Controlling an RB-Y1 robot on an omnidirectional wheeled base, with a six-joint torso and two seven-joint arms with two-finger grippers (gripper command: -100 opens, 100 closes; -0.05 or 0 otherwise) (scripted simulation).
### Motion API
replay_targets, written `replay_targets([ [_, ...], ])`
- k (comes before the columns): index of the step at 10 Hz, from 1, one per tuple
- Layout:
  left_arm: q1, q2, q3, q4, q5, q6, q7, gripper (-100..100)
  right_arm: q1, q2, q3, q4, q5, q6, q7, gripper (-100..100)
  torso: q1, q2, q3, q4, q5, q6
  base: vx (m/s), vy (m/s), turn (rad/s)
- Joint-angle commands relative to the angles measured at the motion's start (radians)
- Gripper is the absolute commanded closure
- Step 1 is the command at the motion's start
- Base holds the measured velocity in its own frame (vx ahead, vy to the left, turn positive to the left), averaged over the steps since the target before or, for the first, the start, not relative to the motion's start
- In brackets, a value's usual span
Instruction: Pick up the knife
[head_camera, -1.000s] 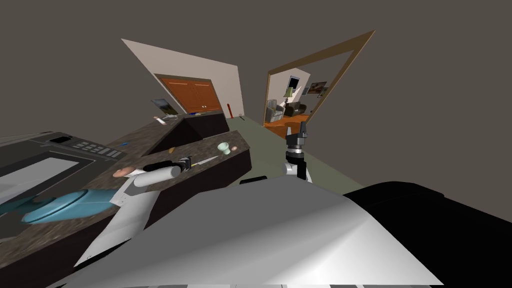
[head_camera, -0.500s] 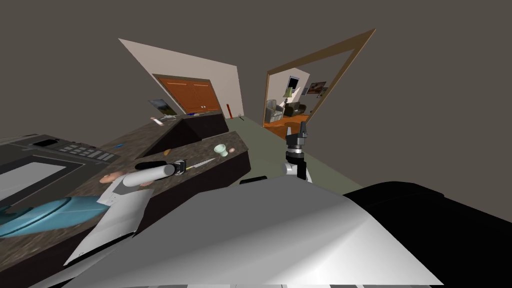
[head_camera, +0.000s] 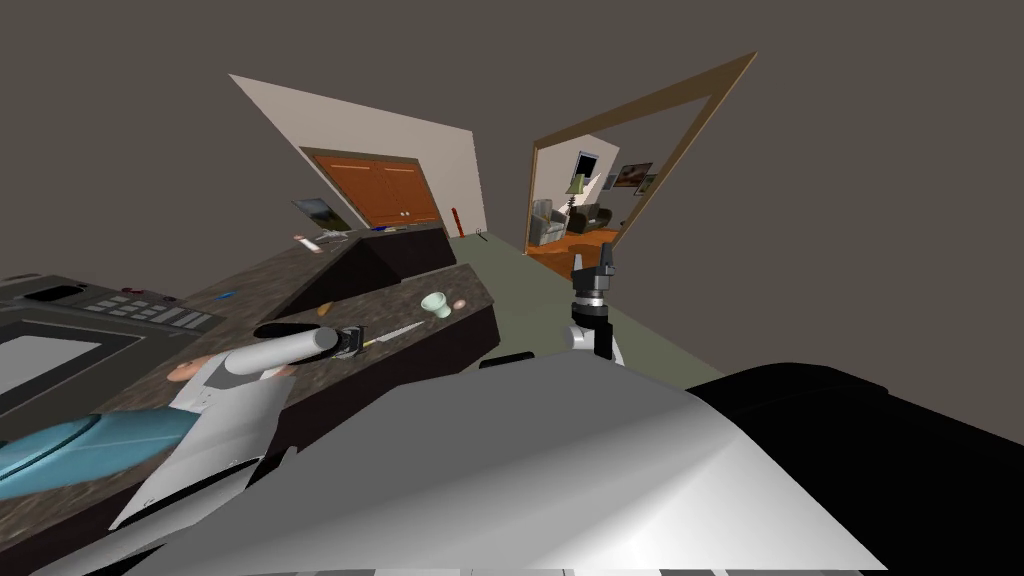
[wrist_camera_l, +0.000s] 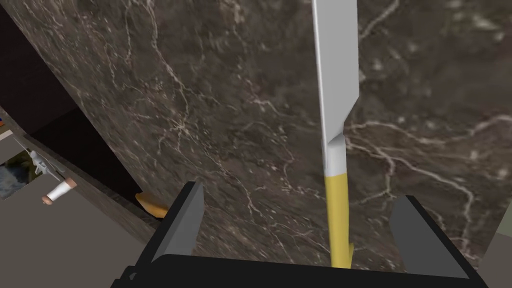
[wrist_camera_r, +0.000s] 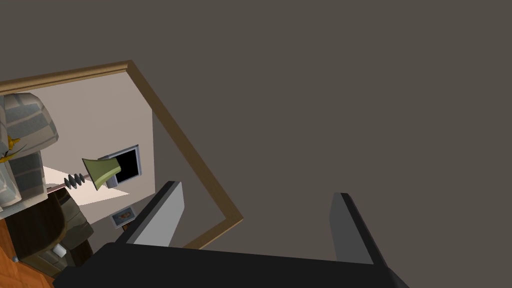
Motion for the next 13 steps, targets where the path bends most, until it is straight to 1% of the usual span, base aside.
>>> replay_targets([
  [1, -0.022, 0.017, 0.017, 0.042, 0.007, 0.050, -0.011, -100, 0.000, 0.000, 0.000, 0.000, 0.000, 0.000, 0.000, 0, 0.000, 0.000, 0.000, 0.000, 0.000, 0.000, 0.054, -0.027, -0.011],
  [2, -0.022, 0.017, 0.017, 0.042, 0.007, 0.078, -0.011, -100, 0.000, 0.000, 0.000, 0.000, 0.000, 0.000, 0.000, 0, 0.000, -0.001, 0.000, 0.000, 0.000, 0.000, 0.059, -0.026, -0.003],
  [3, -0.042, 0.032, 0.032, 0.074, 0.014, 0.113, -0.024, -100, 0.000, 0.000, 0.000, 0.000, 0.000, 0.000, 0.000, 0, 0.000, -0.001, -0.001, 0.000, 0.000, 0.000, 0.077, -0.040, -0.010],
  [4, -0.042, 0.032, 0.032, 0.085, 0.014, 0.138, -0.024, -100, 0.000, 0.000, 0.000, 0.000, 0.000, 0.000, 0.000, 0, -0.001, -0.002, -0.001, 0.000, 0.000, 0.000, 0.075, -0.042, -0.002],
  [5, -0.061, 0.046, 0.047, 0.119, 0.021, 0.169, -0.036, -100, 0.000, 0.000, 0.000, 0.000, 0.000, 0.000, 0.000, 0, -0.001, -0.002, -0.001, -0.001, 0.000, 0.000, 0.078, -0.037, -0.005],
  [6, -0.061, 0.046, 0.047, 0.126, 0.021, 0.194, -0.036, -100, 0.000, 0.000, 0.000, 0.000, 0.000, 0.000, 0.000, 0, -0.001, -0.003, -0.001, 0.000, 0.000, 0.000, 0.063, -0.025, -0.002],
  [7, -0.078, 0.057, 0.060, 0.152, 0.026, 0.231, -0.048, -100, 0.000, 0.000, 0.000, 0.000, 0.000, 0.000, 0.000, 0, 0.000, -0.002, -0.001, 0.000, 0.000, 0.000, 0.075, -0.030, -0.008],
  [8, -0.078, 0.057, 0.060, 0.165, 0.026, 0.248, -0.048, -100, 0.000, 0.000, 0.000, 0.000, 0.000, 0.000, 0.000, 0, 0.000, -0.002, -0.001, 0.000, 0.000, 0.000, 0.065, -0.022, -0.001],
  [9, -0.094, 0.068, 0.072, 0.202, 0.031, 0.279, -0.059, -100, 0.000, 0.000, 0.000, 0.000, 0.000, 0.000, 0.000, 0, 0.000, -0.002, -0.001, 0.000, 0.000, 0.000, 0.064, -0.021, -0.007],
  [10, -0.094, 0.068, 0.072, 0.202, 0.031, 0.297, -0.059, -100, 0.000, 0.000, 0.000, 0.000, 0.000, 0.000, 0.000, 0, 0.000, -0.002, -0.001, 0.000, 0.000, 0.000, 0.052, -0.016, -0.003],
  [11, -0.108, 0.076, 0.082, 0.236, 0.036, 0.330, -0.070, -100, 0.000, 0.000, 0.000, 0.000, 0.000, 0.000, 0.000, 0, 0.001, -0.001, -0.001, 0.000, 0.000, 0.000, 0.050, -0.020, -0.006],
  [12, -0.108, 0.076, 0.082, 0.236, 0.036, 0.342, -0.070, -100, 0.000, 0.000, 0.000, 0.000, 0.000, 0.000, 0.000, 0, 0.000, -0.001, 0.000, 0.000, 0.000, 0.000, 0.045, -0.016, -0.003],
  [13, -0.121, 0.084, 0.092, 0.267, 0.040, 0.381, -0.080, -100, 0.000, 0.000, 0.000, 0.000, 0.000, 0.000, 0.000, 0, 0.001, 0.000, 0.000, 0.000, 0.000, 0.000, 0.057, -0.012, -0.004],
])
